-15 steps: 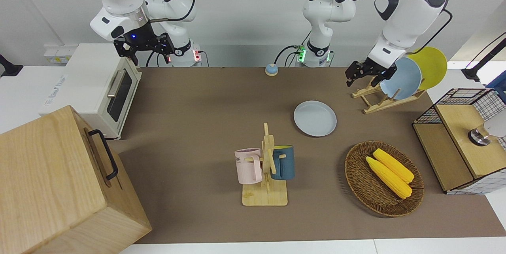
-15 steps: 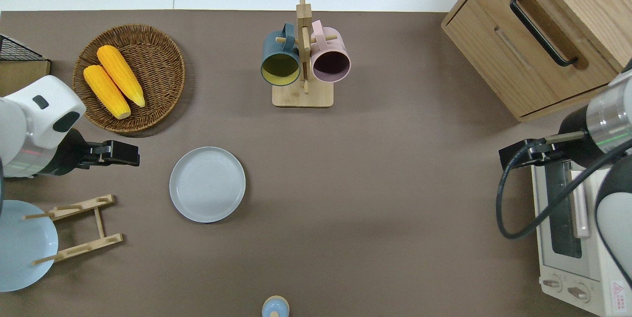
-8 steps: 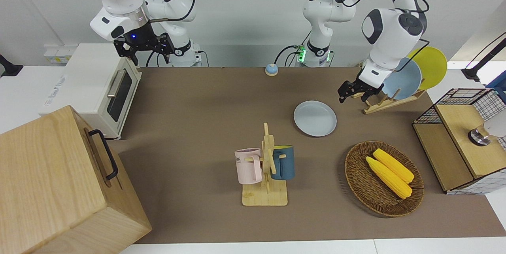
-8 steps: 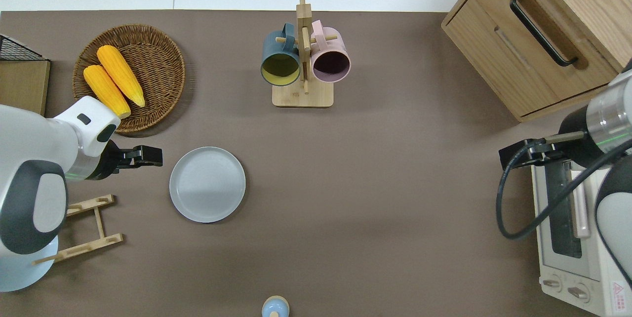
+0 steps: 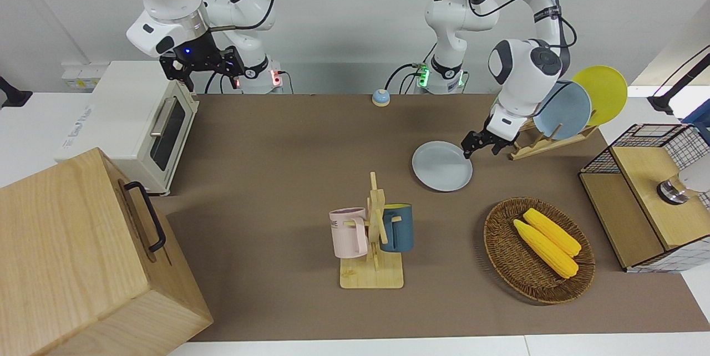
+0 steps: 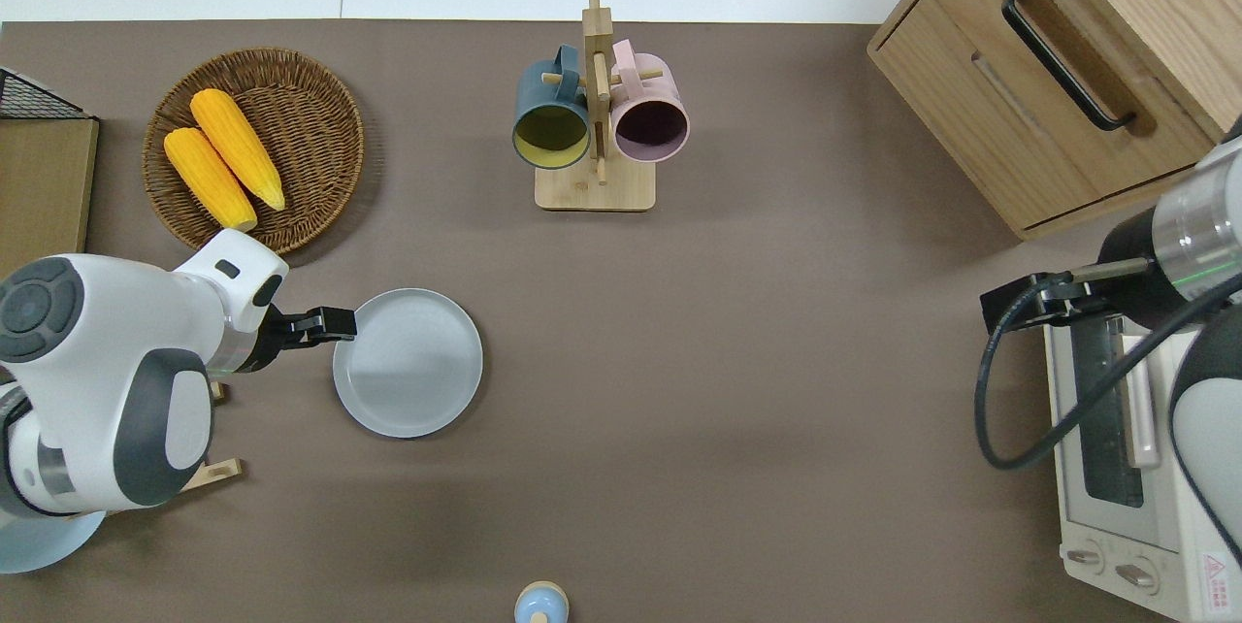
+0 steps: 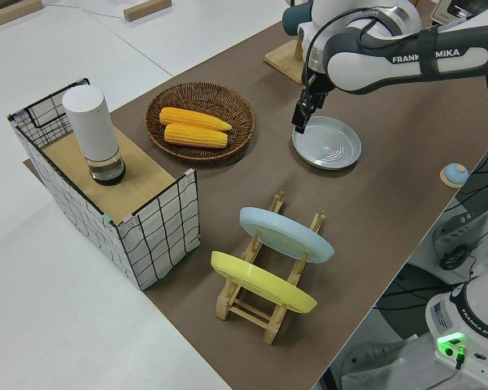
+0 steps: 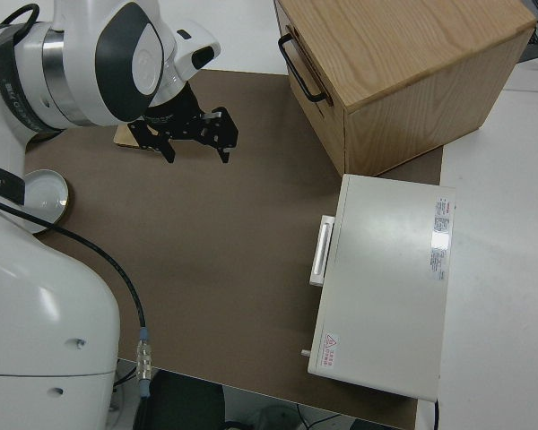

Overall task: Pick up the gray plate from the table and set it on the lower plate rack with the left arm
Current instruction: 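Move the left gripper toward the rim of the gray plate, then close the left gripper on the gray plate's rim nearest it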

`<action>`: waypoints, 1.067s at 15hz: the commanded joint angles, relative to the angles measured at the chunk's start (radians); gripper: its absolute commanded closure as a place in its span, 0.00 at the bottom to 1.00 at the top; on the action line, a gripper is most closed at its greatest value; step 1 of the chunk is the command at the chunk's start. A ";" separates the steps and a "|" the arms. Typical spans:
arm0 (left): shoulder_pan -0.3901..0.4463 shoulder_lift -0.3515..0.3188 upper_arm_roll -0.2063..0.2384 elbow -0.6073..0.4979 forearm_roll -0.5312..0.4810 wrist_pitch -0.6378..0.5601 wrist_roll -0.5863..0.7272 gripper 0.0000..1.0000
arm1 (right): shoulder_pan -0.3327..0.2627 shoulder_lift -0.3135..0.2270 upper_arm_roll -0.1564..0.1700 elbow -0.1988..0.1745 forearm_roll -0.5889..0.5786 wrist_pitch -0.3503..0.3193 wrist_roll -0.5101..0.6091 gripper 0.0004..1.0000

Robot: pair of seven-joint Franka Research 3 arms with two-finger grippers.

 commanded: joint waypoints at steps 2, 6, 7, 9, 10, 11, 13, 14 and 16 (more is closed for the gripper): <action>-0.038 0.067 0.004 -0.027 -0.022 0.084 -0.050 0.01 | -0.023 -0.002 0.021 0.007 -0.005 -0.011 0.012 0.02; -0.040 0.112 0.007 -0.033 -0.022 0.117 -0.050 0.01 | -0.023 -0.002 0.021 0.007 -0.005 -0.011 0.012 0.02; -0.040 0.118 0.007 -0.036 -0.020 0.124 -0.050 0.01 | -0.023 -0.002 0.021 0.007 -0.005 -0.011 0.012 0.02; -0.040 0.120 0.007 -0.044 -0.019 0.127 -0.050 0.01 | -0.023 -0.002 0.021 0.007 -0.005 -0.012 0.012 0.02; -0.040 0.120 0.007 -0.045 -0.019 0.127 -0.050 0.01 | -0.023 -0.004 0.021 0.007 -0.005 -0.012 0.012 0.02; -0.040 0.126 0.007 -0.045 -0.017 0.127 -0.050 0.01 | -0.023 -0.002 0.021 0.007 -0.005 -0.011 0.012 0.02; -0.040 0.144 0.007 -0.048 -0.017 0.147 -0.050 0.01 | -0.023 -0.002 0.020 0.007 -0.005 -0.011 0.012 0.02; -0.040 0.146 0.007 -0.051 -0.017 0.151 -0.050 0.01 | -0.023 -0.002 0.021 0.007 -0.005 -0.012 0.012 0.02; -0.049 0.146 0.007 -0.059 -0.013 0.151 -0.050 0.05 | -0.023 -0.002 0.021 0.007 -0.005 -0.011 0.012 0.02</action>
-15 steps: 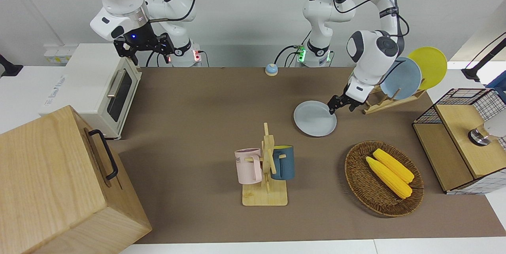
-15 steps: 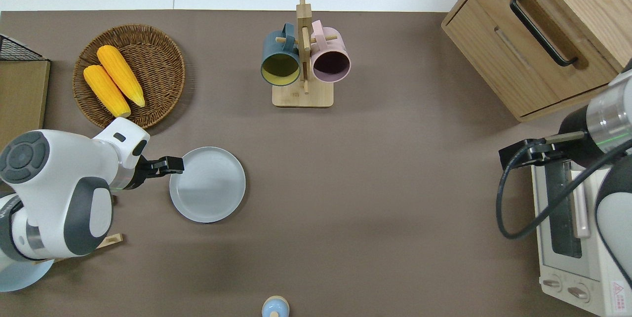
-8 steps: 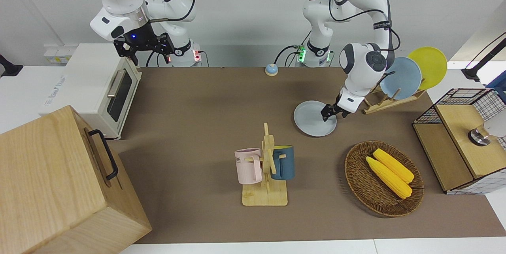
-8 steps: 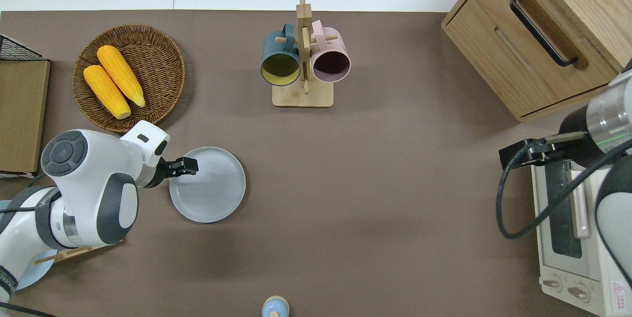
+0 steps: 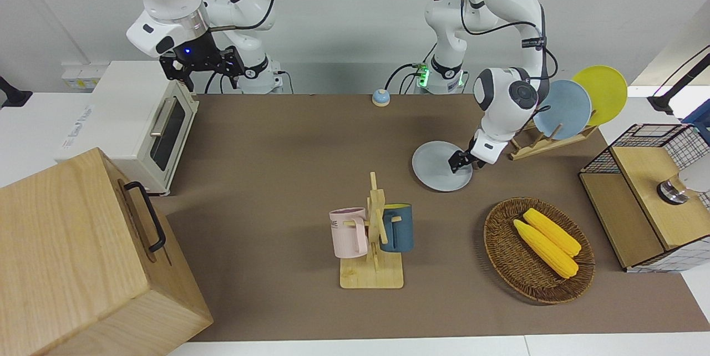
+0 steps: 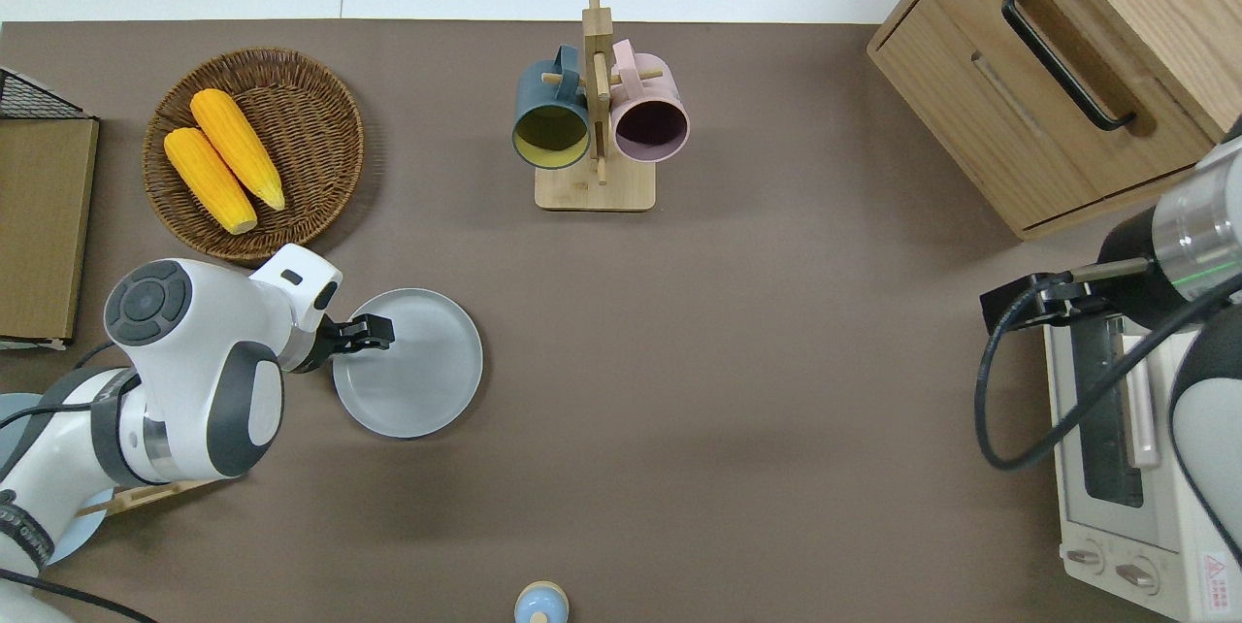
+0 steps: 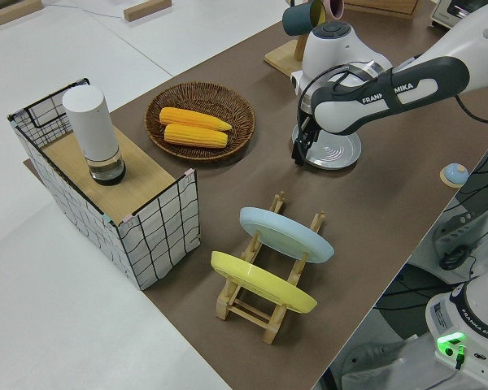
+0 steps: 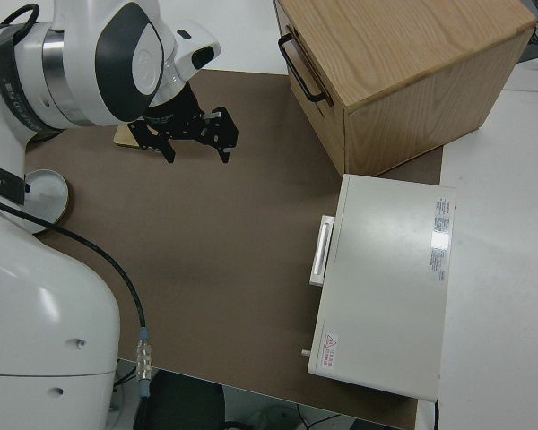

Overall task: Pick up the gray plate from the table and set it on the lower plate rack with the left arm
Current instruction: 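Close the left gripper on the gray plate's rim nearest it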

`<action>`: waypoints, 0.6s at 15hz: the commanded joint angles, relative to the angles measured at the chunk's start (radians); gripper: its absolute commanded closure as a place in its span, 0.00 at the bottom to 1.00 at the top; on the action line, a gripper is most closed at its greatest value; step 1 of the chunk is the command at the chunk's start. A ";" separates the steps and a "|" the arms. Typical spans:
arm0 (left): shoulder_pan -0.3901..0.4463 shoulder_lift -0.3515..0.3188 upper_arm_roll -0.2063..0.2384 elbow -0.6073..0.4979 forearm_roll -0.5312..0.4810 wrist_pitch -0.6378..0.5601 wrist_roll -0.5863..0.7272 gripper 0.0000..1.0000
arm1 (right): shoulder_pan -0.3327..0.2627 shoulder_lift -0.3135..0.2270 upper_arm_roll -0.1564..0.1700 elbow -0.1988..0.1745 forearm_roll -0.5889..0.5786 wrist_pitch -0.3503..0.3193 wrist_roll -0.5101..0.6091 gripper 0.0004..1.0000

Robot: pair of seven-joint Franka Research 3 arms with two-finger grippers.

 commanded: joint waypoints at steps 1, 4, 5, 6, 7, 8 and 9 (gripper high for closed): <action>-0.022 0.003 0.010 -0.028 0.002 0.035 -0.012 0.18 | -0.023 -0.002 0.021 0.007 -0.005 -0.011 0.012 0.02; -0.022 0.003 0.010 -0.029 0.003 0.034 -0.012 0.82 | -0.023 -0.002 0.021 0.007 -0.005 -0.011 0.012 0.02; -0.022 0.003 0.010 -0.029 0.003 0.032 -0.011 0.97 | -0.023 -0.002 0.020 0.007 -0.006 -0.011 0.012 0.02; -0.022 0.003 0.010 -0.028 0.003 0.031 -0.010 1.00 | -0.023 -0.002 0.021 0.007 -0.006 -0.011 0.012 0.02; -0.022 0.003 0.010 -0.028 0.003 0.031 -0.010 1.00 | -0.023 -0.002 0.021 0.007 -0.005 -0.011 0.012 0.02; -0.022 0.003 0.010 -0.028 0.003 0.031 -0.010 1.00 | -0.023 -0.002 0.021 0.007 -0.006 -0.011 0.012 0.02; -0.022 0.003 0.010 -0.029 0.003 0.031 -0.010 1.00 | -0.023 -0.002 0.020 0.007 -0.006 -0.012 0.012 0.02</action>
